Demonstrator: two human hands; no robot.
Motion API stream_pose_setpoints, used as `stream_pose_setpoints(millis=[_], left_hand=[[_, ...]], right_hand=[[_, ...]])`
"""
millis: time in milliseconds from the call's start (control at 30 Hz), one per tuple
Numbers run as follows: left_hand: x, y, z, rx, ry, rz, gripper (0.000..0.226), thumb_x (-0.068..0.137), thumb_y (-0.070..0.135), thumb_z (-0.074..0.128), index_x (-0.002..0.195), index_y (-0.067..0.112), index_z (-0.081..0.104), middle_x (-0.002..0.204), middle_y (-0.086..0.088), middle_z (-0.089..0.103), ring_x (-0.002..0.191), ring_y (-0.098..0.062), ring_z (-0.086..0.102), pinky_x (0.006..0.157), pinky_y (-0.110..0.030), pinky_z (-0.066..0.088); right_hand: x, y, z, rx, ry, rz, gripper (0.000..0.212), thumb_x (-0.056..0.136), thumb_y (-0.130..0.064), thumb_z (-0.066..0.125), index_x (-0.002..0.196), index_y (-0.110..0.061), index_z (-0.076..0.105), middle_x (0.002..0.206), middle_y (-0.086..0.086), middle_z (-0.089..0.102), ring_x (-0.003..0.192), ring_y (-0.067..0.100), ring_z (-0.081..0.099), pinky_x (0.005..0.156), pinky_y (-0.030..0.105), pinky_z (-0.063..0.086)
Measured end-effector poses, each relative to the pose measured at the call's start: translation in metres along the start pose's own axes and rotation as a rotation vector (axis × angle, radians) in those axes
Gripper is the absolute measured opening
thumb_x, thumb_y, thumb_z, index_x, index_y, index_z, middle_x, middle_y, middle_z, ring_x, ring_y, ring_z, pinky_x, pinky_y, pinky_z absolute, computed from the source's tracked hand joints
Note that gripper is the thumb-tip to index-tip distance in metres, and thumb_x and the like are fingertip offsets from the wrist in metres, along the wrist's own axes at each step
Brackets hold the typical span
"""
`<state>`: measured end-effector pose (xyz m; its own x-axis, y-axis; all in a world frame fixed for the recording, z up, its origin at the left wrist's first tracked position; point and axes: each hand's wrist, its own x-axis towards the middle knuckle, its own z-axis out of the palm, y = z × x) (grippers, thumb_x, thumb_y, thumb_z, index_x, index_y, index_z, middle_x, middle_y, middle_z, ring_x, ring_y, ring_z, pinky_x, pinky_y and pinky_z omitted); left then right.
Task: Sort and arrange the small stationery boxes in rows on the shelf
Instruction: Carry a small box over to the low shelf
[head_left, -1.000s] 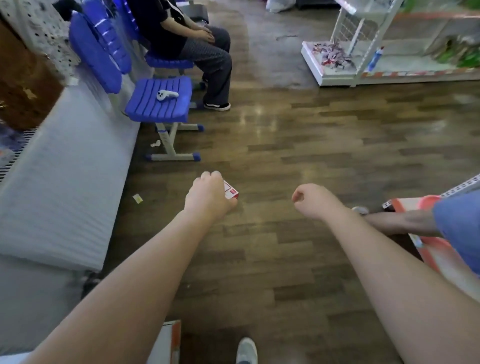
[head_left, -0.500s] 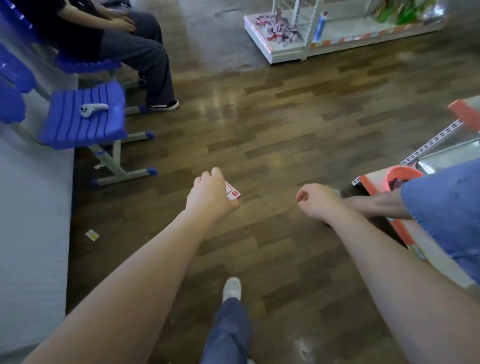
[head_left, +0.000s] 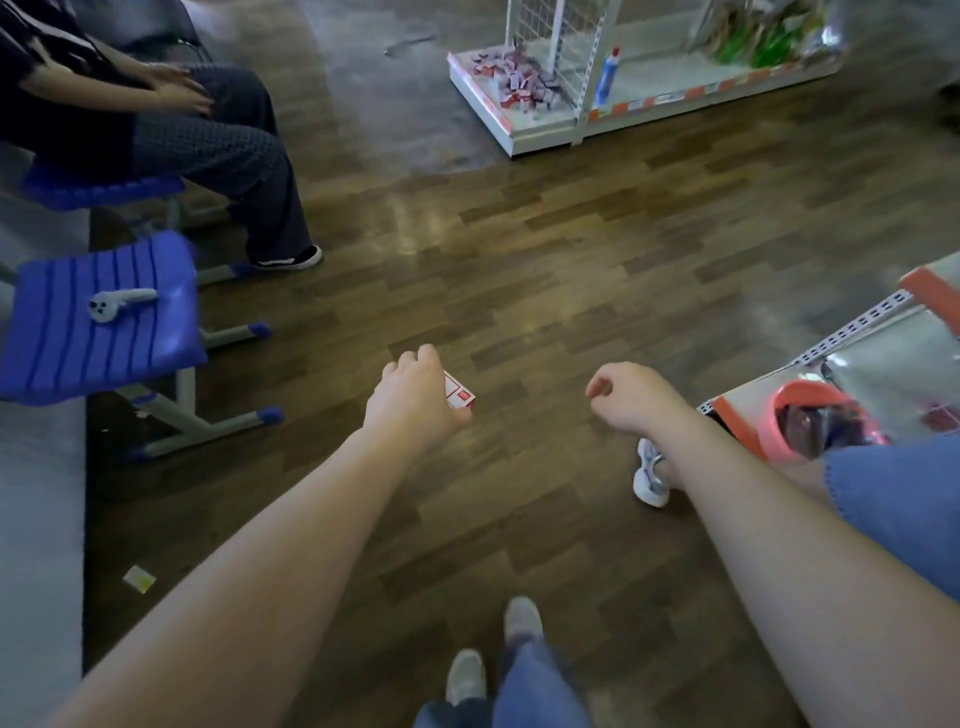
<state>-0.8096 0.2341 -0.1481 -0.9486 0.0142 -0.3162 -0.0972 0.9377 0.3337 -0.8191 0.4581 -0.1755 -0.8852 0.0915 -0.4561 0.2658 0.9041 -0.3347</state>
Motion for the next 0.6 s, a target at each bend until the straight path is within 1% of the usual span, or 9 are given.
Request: stream_pose_setpoints(millis=[100,267,433,600], left_hand=[[0.037,0.004,-0.007,0.006,-0.003,0.004,0.058,0.080,0.038,0.066,0.124,0.011,0.039,0.121,-0.007,0.047,0.114,-0.025,0.042,0.084,-0.034,0.041],[0.115,0.019,-0.024,0.022,0.032,-0.002,0.058,0.080,0.039,0.065,0.122,0.009,0.040,0.120,-0.009,0.047,0.112,-0.026,0.043,0.080,-0.033,0.040],[0.195,0.043,-0.050,0.016,0.032,-0.021,0.059,0.080,0.040,0.066,0.123,0.009,0.040,0.120,-0.009,0.047,0.112,-0.027,0.043,0.082,-0.035,0.041],[0.261,0.058,-0.076,-0.007,0.043,-0.035,0.059,0.080,0.041,0.065,0.123,0.009,0.040,0.120,-0.008,0.047,0.112,-0.026,0.043,0.080,-0.034,0.040]], right_hand=[[0.038,-0.006,-0.013,-0.012,0.008,-0.006,0.013,0.087,-0.015,0.049,0.089,-0.023,0.059,0.103,0.003,0.062,0.092,0.023,0.056,0.080,0.030,0.047],[0.109,-0.014,-0.044,-0.022,0.017,-0.004,0.016,0.086,-0.012,0.046,0.089,-0.023,0.057,0.099,0.001,0.059,0.086,0.022,0.054,0.075,0.027,0.044],[0.185,-0.022,-0.088,-0.027,0.018,-0.004,0.016,0.085,-0.013,0.047,0.087,-0.024,0.057,0.107,0.002,0.062,0.095,0.023,0.056,0.081,0.029,0.047],[0.247,-0.040,-0.129,-0.038,0.009,-0.015,0.016,0.087,-0.012,0.046,0.091,-0.023,0.058,0.107,0.002,0.062,0.093,0.022,0.056,0.080,0.029,0.047]])
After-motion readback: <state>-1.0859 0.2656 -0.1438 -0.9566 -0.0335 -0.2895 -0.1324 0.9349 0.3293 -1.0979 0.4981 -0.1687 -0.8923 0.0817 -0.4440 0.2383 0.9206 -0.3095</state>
